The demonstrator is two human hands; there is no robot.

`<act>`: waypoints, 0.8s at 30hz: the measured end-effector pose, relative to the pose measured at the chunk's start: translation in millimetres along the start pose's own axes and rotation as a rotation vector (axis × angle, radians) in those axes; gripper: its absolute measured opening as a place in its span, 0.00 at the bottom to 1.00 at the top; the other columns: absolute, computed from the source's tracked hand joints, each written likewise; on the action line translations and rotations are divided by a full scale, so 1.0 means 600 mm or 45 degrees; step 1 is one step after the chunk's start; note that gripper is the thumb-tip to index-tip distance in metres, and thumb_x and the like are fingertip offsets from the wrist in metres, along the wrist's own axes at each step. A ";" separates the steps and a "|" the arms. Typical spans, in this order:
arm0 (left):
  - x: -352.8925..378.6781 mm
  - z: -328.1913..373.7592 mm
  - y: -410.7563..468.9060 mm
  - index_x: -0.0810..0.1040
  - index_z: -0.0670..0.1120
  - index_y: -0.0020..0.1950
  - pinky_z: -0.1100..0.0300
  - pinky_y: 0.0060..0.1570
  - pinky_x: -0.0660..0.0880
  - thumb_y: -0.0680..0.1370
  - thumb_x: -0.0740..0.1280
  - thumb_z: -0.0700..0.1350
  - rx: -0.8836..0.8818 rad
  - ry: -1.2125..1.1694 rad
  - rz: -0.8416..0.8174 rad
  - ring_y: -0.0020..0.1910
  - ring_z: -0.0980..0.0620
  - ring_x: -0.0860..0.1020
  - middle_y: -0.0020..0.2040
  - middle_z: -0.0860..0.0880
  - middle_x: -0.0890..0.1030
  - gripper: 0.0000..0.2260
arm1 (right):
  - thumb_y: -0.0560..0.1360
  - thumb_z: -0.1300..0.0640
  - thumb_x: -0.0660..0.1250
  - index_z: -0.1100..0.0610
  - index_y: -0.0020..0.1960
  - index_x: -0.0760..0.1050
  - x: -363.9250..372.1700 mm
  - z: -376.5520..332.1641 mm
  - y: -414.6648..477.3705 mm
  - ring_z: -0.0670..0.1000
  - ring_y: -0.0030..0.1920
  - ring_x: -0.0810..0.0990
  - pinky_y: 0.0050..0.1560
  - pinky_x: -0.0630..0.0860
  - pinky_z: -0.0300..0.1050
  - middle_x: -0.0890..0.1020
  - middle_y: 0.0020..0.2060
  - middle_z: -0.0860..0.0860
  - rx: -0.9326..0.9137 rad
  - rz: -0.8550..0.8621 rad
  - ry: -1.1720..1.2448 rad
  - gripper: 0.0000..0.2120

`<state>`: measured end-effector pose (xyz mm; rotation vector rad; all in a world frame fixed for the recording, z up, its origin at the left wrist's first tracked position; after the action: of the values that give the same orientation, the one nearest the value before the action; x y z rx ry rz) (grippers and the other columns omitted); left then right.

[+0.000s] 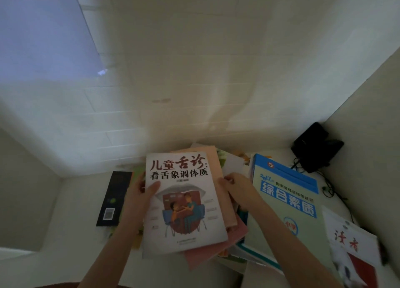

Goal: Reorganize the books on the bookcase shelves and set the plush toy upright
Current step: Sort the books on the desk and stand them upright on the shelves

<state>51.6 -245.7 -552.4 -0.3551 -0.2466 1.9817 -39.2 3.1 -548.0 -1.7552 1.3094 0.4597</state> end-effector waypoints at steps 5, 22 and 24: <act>-0.024 -0.016 -0.002 0.71 0.50 0.67 0.46 0.39 0.81 0.78 0.65 0.40 -0.007 -0.257 0.001 0.44 0.40 0.83 0.52 0.44 0.83 0.18 | 0.69 0.36 0.69 0.57 0.54 0.71 0.010 -0.015 0.009 0.50 0.45 0.79 0.40 0.75 0.43 0.79 0.46 0.51 0.017 -0.061 -0.003 0.27; 0.007 -0.021 0.008 0.77 0.50 0.57 0.54 0.33 0.79 0.80 0.56 0.55 -0.170 -0.561 -0.084 0.37 0.47 0.83 0.45 0.45 0.84 0.14 | 0.60 0.60 0.79 0.54 0.44 0.78 -0.118 -0.202 -0.191 0.49 0.21 0.74 0.20 0.64 0.36 0.79 0.27 0.47 -1.000 0.845 -0.633 0.15; 0.014 -0.031 0.009 0.78 0.47 0.57 0.53 0.41 0.79 0.78 0.50 0.64 -0.288 -0.718 -0.130 0.45 0.45 0.82 0.47 0.44 0.84 0.27 | 0.65 0.53 0.77 0.55 0.55 0.78 -0.015 -0.194 -0.183 0.51 0.33 0.81 0.29 0.73 0.42 0.82 0.38 0.50 -0.936 0.463 -0.854 0.21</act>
<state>50.6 -240.0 -572.7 0.0839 -0.8341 1.9194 33.7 -78.8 -431.4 -1.6516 1.0045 1.7433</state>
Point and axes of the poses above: each hand's wrist, its own y-axis towards the middle knuckle, its own x-axis out of the palm, z = x × y, the point moved 6 cm from there along y, towards the middle knuckle
